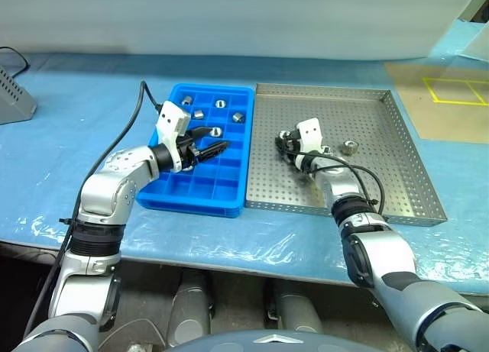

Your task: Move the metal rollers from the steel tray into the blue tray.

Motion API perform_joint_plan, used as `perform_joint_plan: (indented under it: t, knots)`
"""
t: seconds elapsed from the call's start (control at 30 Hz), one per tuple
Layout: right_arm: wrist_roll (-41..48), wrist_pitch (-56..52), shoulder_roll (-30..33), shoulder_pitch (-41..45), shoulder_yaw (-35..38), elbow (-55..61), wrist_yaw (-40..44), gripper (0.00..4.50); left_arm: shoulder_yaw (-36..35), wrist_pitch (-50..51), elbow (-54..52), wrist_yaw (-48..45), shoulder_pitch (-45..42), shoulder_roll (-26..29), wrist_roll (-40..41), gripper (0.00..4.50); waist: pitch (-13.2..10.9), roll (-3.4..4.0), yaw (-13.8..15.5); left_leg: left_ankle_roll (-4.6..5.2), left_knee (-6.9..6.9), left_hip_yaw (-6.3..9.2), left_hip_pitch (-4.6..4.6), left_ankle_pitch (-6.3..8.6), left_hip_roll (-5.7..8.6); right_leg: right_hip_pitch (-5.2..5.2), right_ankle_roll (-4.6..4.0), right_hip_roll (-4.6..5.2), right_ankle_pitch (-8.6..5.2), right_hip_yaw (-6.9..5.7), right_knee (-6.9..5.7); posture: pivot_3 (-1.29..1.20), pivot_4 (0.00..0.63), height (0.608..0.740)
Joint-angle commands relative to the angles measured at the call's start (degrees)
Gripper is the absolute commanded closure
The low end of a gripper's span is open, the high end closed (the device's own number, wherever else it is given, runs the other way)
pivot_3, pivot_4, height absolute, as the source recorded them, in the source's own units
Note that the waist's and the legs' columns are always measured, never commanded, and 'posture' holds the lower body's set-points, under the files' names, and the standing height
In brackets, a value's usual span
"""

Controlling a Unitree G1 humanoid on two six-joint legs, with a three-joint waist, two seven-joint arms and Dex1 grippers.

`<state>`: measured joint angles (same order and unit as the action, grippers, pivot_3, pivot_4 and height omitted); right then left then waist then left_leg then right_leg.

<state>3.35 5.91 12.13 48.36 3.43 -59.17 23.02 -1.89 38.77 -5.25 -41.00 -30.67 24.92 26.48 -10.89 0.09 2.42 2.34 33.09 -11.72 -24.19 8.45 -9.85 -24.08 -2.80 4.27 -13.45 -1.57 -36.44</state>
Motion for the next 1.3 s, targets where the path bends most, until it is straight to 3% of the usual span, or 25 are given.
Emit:
perform_joint_plan:
  t: [0.03,0.27,0.43,0.6,0.97,1.3]
  knots:
    - [0.8,-0.3,-0.4,0.2,0.6,1.3,1.2,2.83,-0.5,-0.7,-1.5,-0.5,-0.2,1.2,0.2,0.89,0.0,0.0,0.0,0.0,0.0,0.0,0.01,0.0,0.0,0.0,0.0,0.0,0.0,0.0,0.0,-0.06,0.15,0.74]
    - [2.6,-1.2,-0.6,-1.0,0.8,6.8,6.7,2.83,-2.1,-1.0,-0.6,-0.7,-0.4,3.2,0.6,0.89,0.0,0.01,0.0,-0.01,-0.05,0.0,0.02,0.0,-0.01,-0.01,0.0,0.0,0.0,0.01,0.02,-0.05,0.15,0.74]
    - [7.0,-3.6,-0.5,-3.2,-0.1,25.3,14.5,2.83,-5.4,-3.0,2.9,-1.7,0.4,7.4,-0.1,0.89,-0.1,0.02,-0.2,-0.03,-0.09,-0.01,0.0,-0.01,-0.01,-0.06,0.01,-0.02,0.0,0.03,0.01,-0.04,0.15,0.74]
    - [8.0,-8.2,0.2,-9.2,-6.4,36.0,24.2,2.83,-6.0,-3.9,4.3,-1.6,0.0,7.8,0.1,0.89,0.0,-0.07,0.3,-0.05,-0.32,0.0,0.11,-0.03,-0.01,0.04,0.02,-0.04,-0.01,0.01,0.23,-0.03,0.15,0.74]
    - [4.2,-3.8,-1.9,-7.7,-10.2,26.2,23.2,2.83,-4.1,-3.1,0.5,-0.3,2.1,5.3,0.2,0.89,0.0,-0.06,0.4,-0.01,-0.45,0.01,0.1,0.0,0.03,0.19,0.02,-0.01,0.01,-0.03,0.6,0.0,0.15,0.74]
    - [3.7,-1.1,-4.4,-6.7,-10.6,24.5,21.9,2.83,-4.4,-2.8,0.5,0.4,1.9,5.1,0.4,0.89,0.0,-0.06,0.2,-0.01,-0.47,0.01,0.13,0.0,0.03,0.19,0.02,-0.02,0.01,-0.03,0.6,0.0,0.15,0.74]
